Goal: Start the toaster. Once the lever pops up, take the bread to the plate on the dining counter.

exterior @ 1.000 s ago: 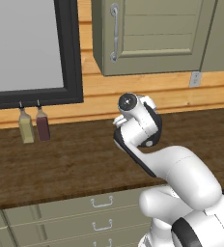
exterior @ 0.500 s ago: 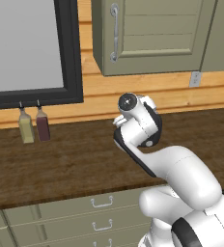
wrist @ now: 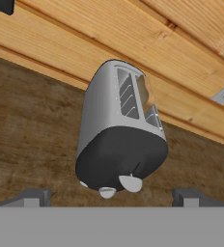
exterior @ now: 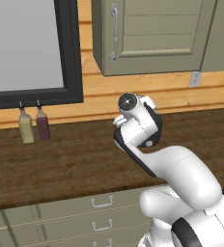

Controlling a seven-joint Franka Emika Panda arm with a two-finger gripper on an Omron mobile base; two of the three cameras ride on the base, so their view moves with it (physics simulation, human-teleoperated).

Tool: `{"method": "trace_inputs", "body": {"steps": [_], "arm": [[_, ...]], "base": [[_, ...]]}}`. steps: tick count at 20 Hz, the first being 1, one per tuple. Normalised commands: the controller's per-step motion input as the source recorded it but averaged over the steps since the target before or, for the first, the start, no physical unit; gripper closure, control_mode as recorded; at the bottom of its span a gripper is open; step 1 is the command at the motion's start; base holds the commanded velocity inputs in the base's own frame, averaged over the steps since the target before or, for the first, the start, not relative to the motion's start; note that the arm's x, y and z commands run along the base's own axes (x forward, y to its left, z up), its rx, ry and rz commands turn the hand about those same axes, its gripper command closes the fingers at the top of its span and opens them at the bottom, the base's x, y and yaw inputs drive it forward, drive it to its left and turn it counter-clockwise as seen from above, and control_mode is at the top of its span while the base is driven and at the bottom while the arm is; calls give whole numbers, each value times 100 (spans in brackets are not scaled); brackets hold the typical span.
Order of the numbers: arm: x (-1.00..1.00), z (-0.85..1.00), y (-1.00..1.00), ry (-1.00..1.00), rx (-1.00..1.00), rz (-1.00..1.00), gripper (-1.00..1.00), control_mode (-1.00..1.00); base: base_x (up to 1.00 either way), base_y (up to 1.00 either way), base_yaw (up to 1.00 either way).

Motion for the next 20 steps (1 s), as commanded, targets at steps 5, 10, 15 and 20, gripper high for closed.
{"method": "trace_inputs", "body": {"steps": [5,10,15,20], "arm": [[0,0,0,0,0,0,-100,-100],[0,0,0,0,0,0,-100,-100],[0,0,0,0,0,0,-100,-100],[0,0,0,0,0,0,-100,-100]], "base": [[0,0,0],[0,0,0],[0,0,0],[0,0,0]]}}
